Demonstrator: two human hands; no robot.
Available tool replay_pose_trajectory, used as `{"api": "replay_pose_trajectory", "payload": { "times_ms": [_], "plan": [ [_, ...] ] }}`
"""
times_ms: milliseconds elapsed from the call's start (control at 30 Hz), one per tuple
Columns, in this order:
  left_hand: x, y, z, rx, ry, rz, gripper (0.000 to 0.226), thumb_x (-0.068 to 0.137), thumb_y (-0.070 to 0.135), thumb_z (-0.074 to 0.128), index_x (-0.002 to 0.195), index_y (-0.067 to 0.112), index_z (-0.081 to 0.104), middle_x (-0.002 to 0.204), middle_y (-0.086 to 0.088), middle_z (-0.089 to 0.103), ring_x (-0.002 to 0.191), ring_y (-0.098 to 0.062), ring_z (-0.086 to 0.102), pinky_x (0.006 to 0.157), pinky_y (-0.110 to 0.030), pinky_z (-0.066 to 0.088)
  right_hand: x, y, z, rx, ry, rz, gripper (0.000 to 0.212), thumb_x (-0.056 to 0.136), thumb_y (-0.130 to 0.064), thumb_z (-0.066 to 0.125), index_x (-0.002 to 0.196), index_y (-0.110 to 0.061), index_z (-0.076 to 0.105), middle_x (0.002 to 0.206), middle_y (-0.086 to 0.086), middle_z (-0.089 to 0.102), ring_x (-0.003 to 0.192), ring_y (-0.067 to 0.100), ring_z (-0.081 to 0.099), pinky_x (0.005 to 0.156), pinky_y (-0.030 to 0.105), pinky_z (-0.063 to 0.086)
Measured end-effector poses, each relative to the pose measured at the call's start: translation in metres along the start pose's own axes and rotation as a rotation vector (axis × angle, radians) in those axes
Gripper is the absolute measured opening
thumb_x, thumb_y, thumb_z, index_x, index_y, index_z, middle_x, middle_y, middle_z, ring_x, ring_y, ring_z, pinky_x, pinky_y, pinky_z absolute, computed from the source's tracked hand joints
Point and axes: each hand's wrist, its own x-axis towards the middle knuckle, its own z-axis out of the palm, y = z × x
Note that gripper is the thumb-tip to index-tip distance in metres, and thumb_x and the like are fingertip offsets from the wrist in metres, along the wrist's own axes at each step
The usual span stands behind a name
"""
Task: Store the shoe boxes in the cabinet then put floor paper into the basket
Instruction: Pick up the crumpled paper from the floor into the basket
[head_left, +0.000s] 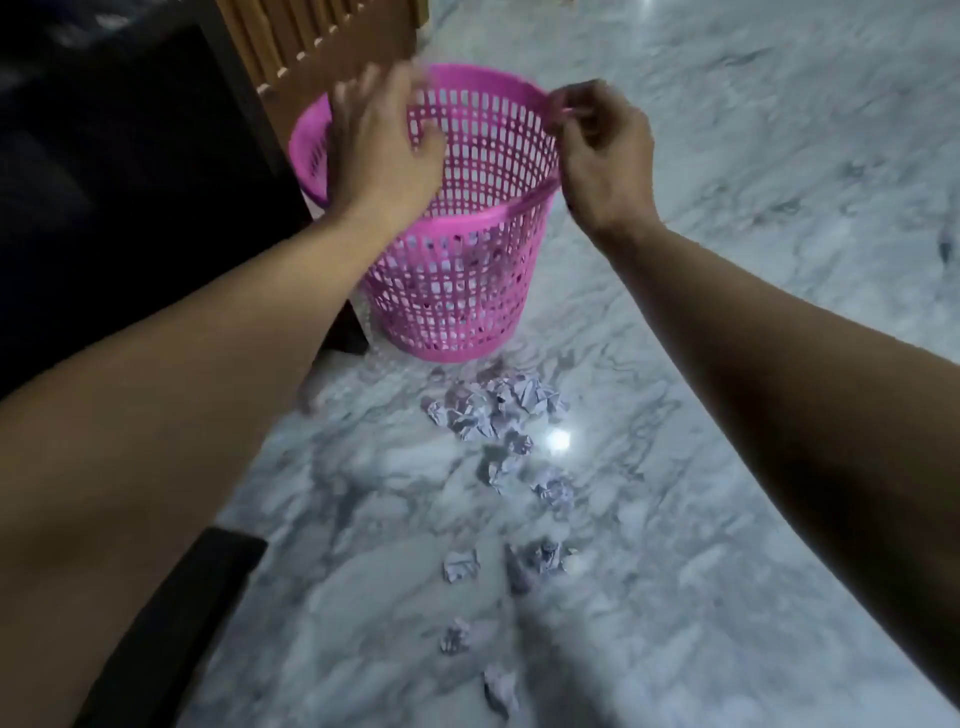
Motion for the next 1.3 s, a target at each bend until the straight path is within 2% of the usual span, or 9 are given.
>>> {"api": "replay_pose_trajectory", "payload": {
  "times_ms": [133, 300, 433, 500, 633, 900, 1000, 1167, 1300],
  "plan": [
    [-0.095, 0.005, 0.003, -0.140, 0.090, 0.273, 0.042, 0.084, 0.022, 0.059, 0.125, 0.012, 0.061, 0.128, -0.010, 0.053, 0.126, -0.021, 0.043, 0.112, -0.032, 0.030, -0.119, 0.048, -0.032, -0.078, 0.004, 0.007, 0.020, 0.096, -0.013, 0.054, 0.106, -0.013, 0.071, 0.095, -0.009, 0.072, 0.087, 0.010, 0.069, 0.075, 0.029, 0.056],
    [-0.298, -0.064, 0.029, 0.154, -0.859, 0.231, 0.101, 0.075, 0.073, 0.057, 0.158, 0.032, 0.016, 0.164, -0.006, 0.005, 0.140, -0.034, 0.023, 0.109, -0.053, 0.035, -0.317, 0.118, -0.067, -0.520, -0.544, -0.074, 0.022, 0.098, -0.040, 0.062, 0.113, -0.025, 0.070, 0.104, -0.003, 0.069, 0.094, 0.027, 0.067, 0.078, 0.042, 0.056],
    [-0.378, -0.105, 0.032, 0.306, -1.195, 0.388, 0.107, 0.076, 0.084, 0.048, 0.159, 0.039, -0.001, 0.168, -0.006, 0.000, 0.146, -0.035, 0.021, 0.114, -0.047, 0.031, -0.421, 0.116, -0.064, -0.635, -1.034, -0.005, 0.067, 0.083, -0.080, 0.053, 0.132, -0.034, 0.056, 0.117, 0.000, 0.060, 0.101, 0.026, 0.064, 0.067, 0.037, 0.057],
    [-0.386, -0.110, 0.034, 0.281, -1.154, 0.489, 0.097, 0.081, 0.083, 0.045, 0.159, 0.033, 0.017, 0.162, -0.009, 0.023, 0.136, -0.033, 0.037, 0.105, -0.044, 0.039, -0.444, 0.110, -0.054, -0.661, -1.198, 0.059, 0.073, 0.081, -0.082, 0.048, 0.140, -0.037, 0.043, 0.126, 0.000, 0.051, 0.109, 0.025, 0.058, 0.068, 0.041, 0.055],
    [-0.387, -0.116, 0.046, 0.164, -1.069, 0.653, 0.069, 0.091, 0.071, 0.048, 0.142, 0.024, 0.049, 0.134, -0.009, 0.049, 0.104, -0.028, 0.053, 0.084, -0.039, 0.051, -0.443, 0.108, -0.041, -0.619, -1.104, 0.068, 0.029, 0.100, -0.044, 0.048, 0.123, -0.027, 0.053, 0.121, 0.003, 0.048, 0.105, 0.030, 0.059, 0.069, 0.044, 0.050],
    [-0.393, -0.098, 0.047, 0.098, -1.087, 0.607, 0.017, 0.096, 0.036, 0.051, 0.111, 0.027, 0.051, 0.106, 0.002, 0.051, 0.088, -0.022, 0.056, 0.056, -0.033, 0.048, -0.380, 0.129, -0.077, -0.506, -0.742, 0.207, 0.024, 0.089, -0.040, 0.037, 0.094, -0.025, 0.055, 0.096, -0.006, 0.053, 0.081, 0.025, 0.060, 0.060, 0.035, 0.042],
    [-0.390, -0.085, 0.048, 0.022, -0.999, 0.472, 0.029, 0.103, 0.048, 0.045, 0.120, 0.027, 0.056, 0.116, 0.001, 0.052, 0.095, -0.022, 0.054, 0.071, -0.036, 0.050, -0.361, 0.137, -0.084, -0.562, -0.608, 0.252, 0.020, 0.092, -0.041, 0.047, 0.105, -0.028, 0.057, 0.102, -0.006, 0.052, 0.092, 0.019, 0.057, 0.067, 0.034, 0.047],
    [-0.394, -0.081, 0.047, 0.220, -1.112, 0.611, 0.103, 0.073, 0.098, 0.033, 0.147, 0.027, 0.040, 0.143, -0.010, 0.043, 0.116, -0.027, 0.047, 0.093, -0.042, 0.046, -0.361, 0.150, -0.078, -0.722, -0.725, 0.153, 0.051, 0.092, -0.058, 0.055, 0.137, -0.034, 0.051, 0.122, -0.001, 0.048, 0.111, 0.021, 0.051, 0.076, 0.036, 0.056],
    [-0.402, -0.096, 0.044, 0.218, -1.081, 0.922, 0.067, 0.090, 0.077, 0.044, 0.130, 0.024, 0.053, 0.120, -0.007, 0.055, 0.091, -0.025, 0.054, 0.073, -0.037, 0.047, -0.375, 0.153, -0.063, -0.783, -0.884, 0.043, 0.044, 0.094, -0.048, 0.056, 0.135, -0.034, 0.053, 0.132, 0.005, 0.046, 0.112, 0.029, 0.052, 0.070, 0.039, 0.057]
  ]
}}
